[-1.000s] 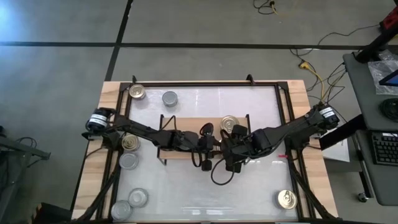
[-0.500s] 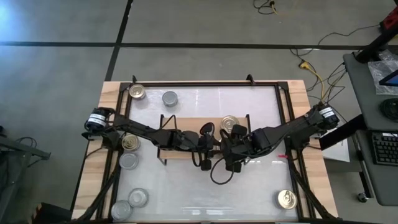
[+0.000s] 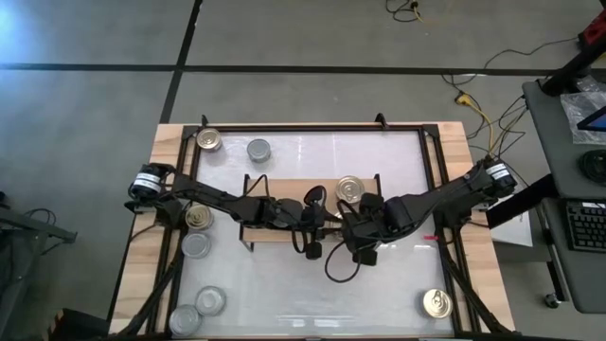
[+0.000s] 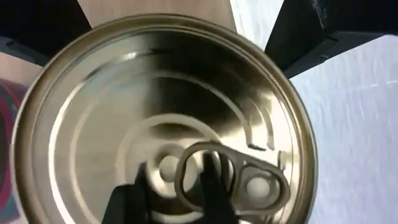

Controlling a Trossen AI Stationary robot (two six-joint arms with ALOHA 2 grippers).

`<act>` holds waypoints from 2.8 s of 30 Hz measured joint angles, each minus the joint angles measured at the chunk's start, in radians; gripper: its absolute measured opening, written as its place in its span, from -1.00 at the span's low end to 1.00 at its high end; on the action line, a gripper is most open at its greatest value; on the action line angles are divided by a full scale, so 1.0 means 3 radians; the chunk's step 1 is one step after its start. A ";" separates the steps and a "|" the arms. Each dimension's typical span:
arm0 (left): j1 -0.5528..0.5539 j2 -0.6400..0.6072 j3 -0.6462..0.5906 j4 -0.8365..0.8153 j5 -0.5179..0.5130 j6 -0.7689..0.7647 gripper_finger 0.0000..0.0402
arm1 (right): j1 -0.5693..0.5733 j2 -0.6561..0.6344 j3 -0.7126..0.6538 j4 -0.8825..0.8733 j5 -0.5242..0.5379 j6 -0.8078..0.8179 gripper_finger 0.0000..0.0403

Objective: Stack canned seafood by type on shelf
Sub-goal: Put the blue-pink tuna can on the shelf

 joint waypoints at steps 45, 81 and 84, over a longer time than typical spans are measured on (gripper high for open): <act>-0.0527 -0.1757 -0.1034 -0.0004 -0.0174 0.0457 -0.58 | 0.0011 -0.0057 0.0555 -0.0144 0.0268 -0.0161 -0.08; -0.0581 -0.1906 -0.1256 0.0097 -0.0388 0.0320 -0.58 | -0.0074 0.0029 0.0597 -0.0538 -0.0072 -0.0412 -0.86; -0.0581 -0.1920 -0.1255 0.0123 -0.0388 0.0275 -0.58 | -0.0076 0.0028 0.0595 -0.0688 -0.0049 -0.0318 -0.86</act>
